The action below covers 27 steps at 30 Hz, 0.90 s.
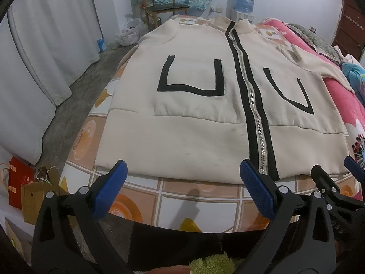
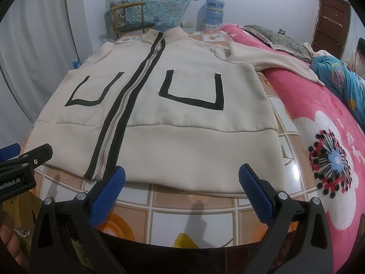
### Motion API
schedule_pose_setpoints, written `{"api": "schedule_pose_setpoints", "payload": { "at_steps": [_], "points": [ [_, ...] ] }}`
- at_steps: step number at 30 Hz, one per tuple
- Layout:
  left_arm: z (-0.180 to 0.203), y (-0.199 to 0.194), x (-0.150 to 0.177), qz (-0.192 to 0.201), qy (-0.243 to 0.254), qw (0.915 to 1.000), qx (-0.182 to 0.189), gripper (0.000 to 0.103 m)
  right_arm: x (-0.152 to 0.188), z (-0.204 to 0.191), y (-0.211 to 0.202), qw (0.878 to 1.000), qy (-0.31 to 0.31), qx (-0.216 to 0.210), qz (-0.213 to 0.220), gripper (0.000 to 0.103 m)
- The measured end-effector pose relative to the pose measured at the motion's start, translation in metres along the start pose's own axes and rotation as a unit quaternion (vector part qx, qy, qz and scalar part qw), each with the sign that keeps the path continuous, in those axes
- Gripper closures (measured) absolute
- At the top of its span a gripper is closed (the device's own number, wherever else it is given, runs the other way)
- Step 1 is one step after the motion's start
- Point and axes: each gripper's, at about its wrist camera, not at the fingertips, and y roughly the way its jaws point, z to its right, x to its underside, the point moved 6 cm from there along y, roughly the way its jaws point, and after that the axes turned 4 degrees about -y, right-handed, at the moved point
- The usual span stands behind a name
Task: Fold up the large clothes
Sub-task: 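Lower both tools to the jacket hem and close on it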
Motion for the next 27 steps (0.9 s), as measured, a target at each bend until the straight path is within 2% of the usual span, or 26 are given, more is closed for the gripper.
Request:
{"api": "schedule_pose_setpoints", "payload": {
  "at_steps": [14, 25, 27],
  "points": [
    [-0.004, 0.031, -0.006, -0.021, 0.006, 0.9997, -0.009, 0.007, -0.009, 0.014, 0.020, 1.000, 0.005, 0.024, -0.012, 0.006],
    [-0.001, 0.070, -0.012, -0.052, 0.015, 0.9985, -0.008, 0.007, -0.021, 0.019, 0.058, 0.999, -0.005, 0.034, -0.039, 0.006],
    [-0.001, 0.071, -0.013, -0.047, 0.016, 0.9988, -0.004, 0.007, -0.021, 0.017, 0.065, 0.998, -0.010, 0.032, -0.046, 0.006]
  ]
}}
